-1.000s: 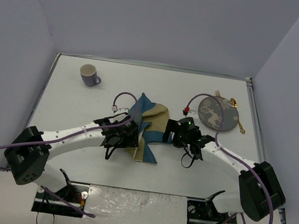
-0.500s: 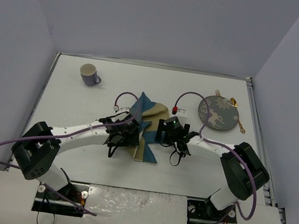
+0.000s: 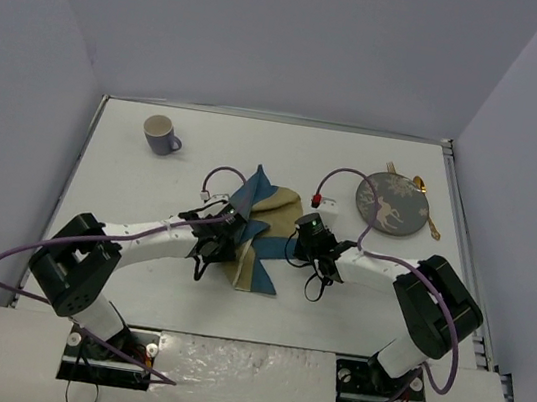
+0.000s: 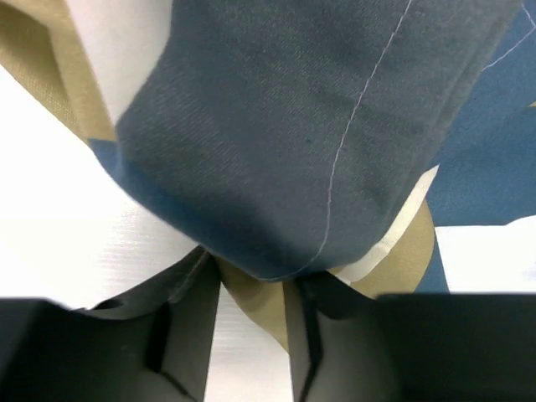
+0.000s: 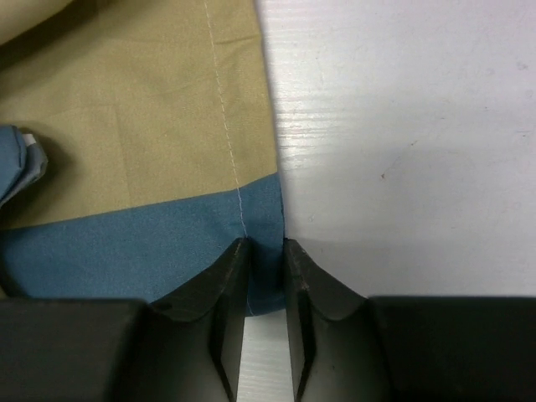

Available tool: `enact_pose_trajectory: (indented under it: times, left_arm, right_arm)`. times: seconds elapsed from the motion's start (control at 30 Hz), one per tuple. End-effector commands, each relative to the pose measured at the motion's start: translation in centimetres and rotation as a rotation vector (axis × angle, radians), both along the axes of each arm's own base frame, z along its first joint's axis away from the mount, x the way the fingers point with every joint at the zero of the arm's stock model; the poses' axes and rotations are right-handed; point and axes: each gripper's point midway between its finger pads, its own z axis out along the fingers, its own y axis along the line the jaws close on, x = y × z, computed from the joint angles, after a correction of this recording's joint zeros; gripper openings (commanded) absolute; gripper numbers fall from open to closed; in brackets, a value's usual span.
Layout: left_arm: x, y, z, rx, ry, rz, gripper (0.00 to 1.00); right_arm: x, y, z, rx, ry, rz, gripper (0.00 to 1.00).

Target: Set the dinner table for one person

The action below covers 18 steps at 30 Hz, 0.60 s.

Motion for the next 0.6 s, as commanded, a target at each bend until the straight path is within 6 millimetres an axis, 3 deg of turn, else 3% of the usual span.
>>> enact_pose_trajectory:
  times: [0.0, 0.13, 0.17, 0.23, 0.3, 0.37, 0.47, 0.57]
  left_arm:
    - [2.1, 0.5, 1.9, -0.025, -0.069, 0.026, 0.02]
    - [3.4, 3.3, 3.9, 0.037, -0.100, 0.029, 0.00]
    - [4.3, 5.2, 5.2, 0.059, -0.122, 0.058, 0.00]
    - [4.8, 7.0, 6.3, 0.099, -0.134, 0.057, 0.00]
    - [6.0, 11.0, 8.0, 0.172, -0.155, 0.117, 0.00]
    - [6.4, 13.3, 8.9, 0.232, -0.153, 0.133, 0.00]
    - [7.9, 15.1, 10.0, 0.238, -0.155, 0.170, 0.09]
    - [10.2, 15.0, 11.3, 0.213, -0.175, 0.162, 0.14]
  right_arm:
    - [-0.9, -1.5, -0.4, -0.034, 0.020, -0.024, 0.00]
    - [-0.5, -3.5, 0.6, -0.065, 0.005, -0.064, 0.00]
    - [-0.2, -4.3, 1.6, -0.067, -0.012, -0.081, 0.00]
    - [0.0, -5.5, 2.2, -0.085, -0.018, -0.106, 0.00]
    - [0.3, -7.2, 3.4, -0.094, -0.031, -0.132, 0.00]
    - [0.3, -8.2, 3.9, -0.108, -0.031, -0.138, 0.00]
    - [0.3, -8.0, 4.2, -0.082, -0.019, -0.100, 0.00]
    - [0.1, -7.5, 4.1, -0.082, 0.013, -0.065, 0.00]
